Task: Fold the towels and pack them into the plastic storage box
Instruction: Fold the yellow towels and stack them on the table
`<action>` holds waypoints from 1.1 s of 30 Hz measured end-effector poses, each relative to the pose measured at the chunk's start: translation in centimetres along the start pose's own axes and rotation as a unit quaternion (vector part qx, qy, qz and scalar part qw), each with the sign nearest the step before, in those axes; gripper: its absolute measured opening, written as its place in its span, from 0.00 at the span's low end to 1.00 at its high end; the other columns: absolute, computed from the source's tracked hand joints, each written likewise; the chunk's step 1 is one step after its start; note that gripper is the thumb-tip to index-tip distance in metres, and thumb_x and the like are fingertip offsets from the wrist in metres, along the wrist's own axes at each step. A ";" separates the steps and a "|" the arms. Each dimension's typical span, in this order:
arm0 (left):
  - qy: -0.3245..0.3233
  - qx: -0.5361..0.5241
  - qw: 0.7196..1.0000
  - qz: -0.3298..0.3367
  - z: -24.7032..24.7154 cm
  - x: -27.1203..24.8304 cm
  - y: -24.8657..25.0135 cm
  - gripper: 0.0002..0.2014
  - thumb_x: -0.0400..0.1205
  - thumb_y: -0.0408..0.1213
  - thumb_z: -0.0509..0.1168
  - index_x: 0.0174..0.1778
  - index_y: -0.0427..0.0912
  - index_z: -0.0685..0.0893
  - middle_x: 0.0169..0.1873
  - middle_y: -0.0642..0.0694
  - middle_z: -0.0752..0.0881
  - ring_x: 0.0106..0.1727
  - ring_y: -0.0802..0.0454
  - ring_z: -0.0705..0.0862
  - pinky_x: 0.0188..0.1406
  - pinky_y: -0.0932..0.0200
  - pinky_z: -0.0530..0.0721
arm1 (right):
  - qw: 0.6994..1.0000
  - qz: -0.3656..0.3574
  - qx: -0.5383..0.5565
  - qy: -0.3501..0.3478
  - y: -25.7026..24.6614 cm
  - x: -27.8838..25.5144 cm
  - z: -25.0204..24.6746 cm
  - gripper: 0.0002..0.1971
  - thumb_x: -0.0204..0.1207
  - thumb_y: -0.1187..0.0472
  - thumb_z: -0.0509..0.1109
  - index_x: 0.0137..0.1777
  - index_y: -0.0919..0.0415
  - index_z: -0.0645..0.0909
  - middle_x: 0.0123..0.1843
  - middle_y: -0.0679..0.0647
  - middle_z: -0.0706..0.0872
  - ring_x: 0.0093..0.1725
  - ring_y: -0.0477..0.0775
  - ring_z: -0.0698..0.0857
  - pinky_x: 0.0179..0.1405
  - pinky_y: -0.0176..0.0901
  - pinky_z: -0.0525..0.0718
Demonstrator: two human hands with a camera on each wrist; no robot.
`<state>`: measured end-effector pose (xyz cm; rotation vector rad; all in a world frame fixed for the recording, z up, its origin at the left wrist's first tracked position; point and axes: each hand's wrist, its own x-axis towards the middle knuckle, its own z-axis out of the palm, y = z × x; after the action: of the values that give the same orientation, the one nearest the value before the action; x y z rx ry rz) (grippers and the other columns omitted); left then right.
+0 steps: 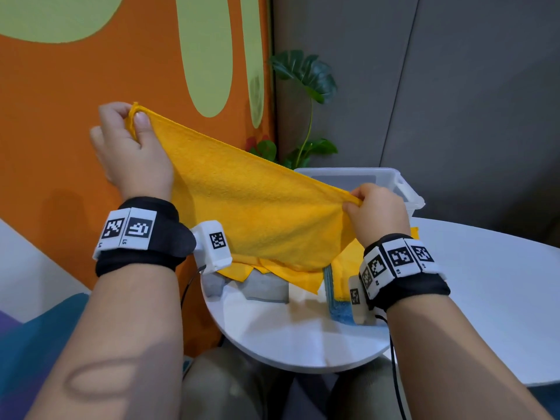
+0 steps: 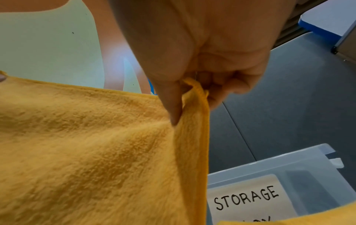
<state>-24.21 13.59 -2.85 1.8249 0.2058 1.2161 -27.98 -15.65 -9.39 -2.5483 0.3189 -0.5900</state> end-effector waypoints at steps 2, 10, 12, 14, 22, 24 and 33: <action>0.000 -0.007 1.000 -0.013 0.0 -0.2 -0.2 0.15 0.87 0.44 0.52 0.65 0.42 0.75 0.54 0.50 0.69 0.50 0.54 0.70 0.52 0.61 0.69 | 0.999 0.000 0.026 0.047 -0.2 0.0 -0.3 0.07 0.80 0.58 0.62 0.54 0.52 0.81 0.49 0.54 0.84 0.47 0.58 0.83 0.51 0.57 0.83; 0.017 -0.061 0.998 -0.022 0.3 0.1 -1.3 0.06 0.86 0.41 0.50 0.54 0.48 0.70 0.46 0.52 0.73 0.42 0.55 0.71 0.39 0.65 0.70 | 0.972 0.014 0.141 0.189 -1.0 0.5 -1.9 0.09 0.79 0.64 0.64 0.48 0.46 0.74 0.47 0.45 0.75 0.51 0.55 0.80 0.55 0.57 0.82; 0.012 -0.068 0.997 -0.035 0.4 -0.1 -1.3 0.03 0.87 0.39 0.50 0.54 0.49 0.68 0.39 0.57 0.71 0.35 0.61 0.70 0.34 0.72 0.68 | 0.973 0.010 0.134 0.190 -0.9 0.5 -2.0 0.06 0.81 0.62 0.63 0.50 0.49 0.79 0.49 0.49 0.76 0.50 0.55 0.80 0.57 0.57 0.82; 0.009 -0.071 0.996 -0.050 0.4 -0.5 -1.3 0.03 0.88 0.37 0.50 0.54 0.49 0.67 0.36 0.59 0.68 0.30 0.65 0.69 0.31 0.73 0.68 | 0.972 0.014 0.138 0.189 -0.7 0.4 -2.0 0.08 0.83 0.59 0.61 0.54 0.52 0.81 0.53 0.53 0.80 0.51 0.55 0.81 0.55 0.52 0.81; -0.011 -0.051 0.994 -0.091 0.8 -1.3 -1.8 0.03 0.89 0.36 0.52 0.54 0.49 0.68 0.37 0.61 0.68 0.34 0.66 0.70 0.33 0.79 0.70 | 0.959 0.055 0.198 0.195 0.2 0.6 -1.7 0.06 0.83 0.58 0.61 0.55 0.54 0.79 0.48 0.51 0.84 0.47 0.52 0.82 0.45 0.44 0.80; -0.016 -0.051 0.993 -0.104 1.0 -1.3 -2.2 0.04 0.89 0.36 0.53 0.55 0.49 0.70 0.38 0.61 0.68 0.36 0.65 0.71 0.33 0.79 0.71 | 0.958 0.059 0.197 0.202 0.3 0.7 -1.7 0.06 0.82 0.59 0.62 0.54 0.54 0.80 0.47 0.49 0.83 0.46 0.49 0.81 0.44 0.41 0.78; -0.026 -0.037 0.989 -0.142 1.3 -1.7 -3.2 0.14 0.89 0.37 0.53 0.68 0.42 0.76 0.46 0.55 0.77 0.48 0.55 0.76 0.43 0.68 0.72 | 0.943 0.086 0.235 0.218 0.7 0.6 -1.7 0.07 0.78 0.61 0.68 0.53 0.52 0.84 0.43 0.43 0.83 0.44 0.43 0.81 0.44 0.35 0.76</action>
<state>-22.96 13.67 -6.47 1.6942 0.3732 0.9631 -28.37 -17.17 -8.19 -1.8977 0.4807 -1.0253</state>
